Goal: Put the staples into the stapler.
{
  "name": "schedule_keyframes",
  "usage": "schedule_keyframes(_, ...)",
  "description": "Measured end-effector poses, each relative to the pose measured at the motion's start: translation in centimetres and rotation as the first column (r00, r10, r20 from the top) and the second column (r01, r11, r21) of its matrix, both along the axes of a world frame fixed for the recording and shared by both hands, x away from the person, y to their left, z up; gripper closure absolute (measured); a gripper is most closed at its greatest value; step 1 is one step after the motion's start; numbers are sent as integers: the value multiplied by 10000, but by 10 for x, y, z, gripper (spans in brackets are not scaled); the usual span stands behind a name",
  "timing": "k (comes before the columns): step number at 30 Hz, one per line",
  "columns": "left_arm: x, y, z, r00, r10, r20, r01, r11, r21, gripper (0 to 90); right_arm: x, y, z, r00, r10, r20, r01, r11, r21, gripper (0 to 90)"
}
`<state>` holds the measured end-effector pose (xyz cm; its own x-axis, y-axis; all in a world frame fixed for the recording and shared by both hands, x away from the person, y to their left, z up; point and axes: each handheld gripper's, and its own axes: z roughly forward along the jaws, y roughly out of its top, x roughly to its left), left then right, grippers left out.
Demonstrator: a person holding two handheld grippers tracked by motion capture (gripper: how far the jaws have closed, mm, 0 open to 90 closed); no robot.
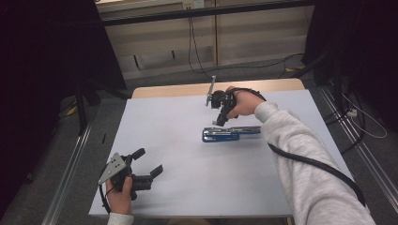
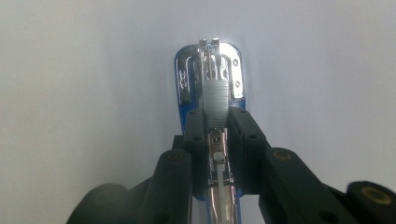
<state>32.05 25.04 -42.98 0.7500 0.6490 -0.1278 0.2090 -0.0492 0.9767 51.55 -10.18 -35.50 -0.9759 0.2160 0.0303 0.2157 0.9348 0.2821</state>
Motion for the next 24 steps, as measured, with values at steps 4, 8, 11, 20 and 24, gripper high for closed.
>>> schedule_keyframes(4,0,0,0,10000,-14,-7,14,10000,-13,21,1,-2,-1,10000,20,79,-20,10000,4,783)
schedule_keyframes(8,0,0,0,10000,28,-33,-28,10000,-24,21,2,-2,-1,9999,-104,47,104,9999,72,783)
schedule_keyframes(11,0,0,0,10000,38,-20,-38,10000,-66,21,2,-1,-1,9999,-109,35,109,9999,87,782)
schedule_keyframes(20,-1,0,0,10000,38,-24,-38,10000,-30,22,3,11,-3,10000,9,-17,-9,10000,58,782)
schedule_keyframes(24,0,0,0,10000,13,-22,-13,10000,-49,21,4,16,-3,9999,108,16,-108,9999,131,783)
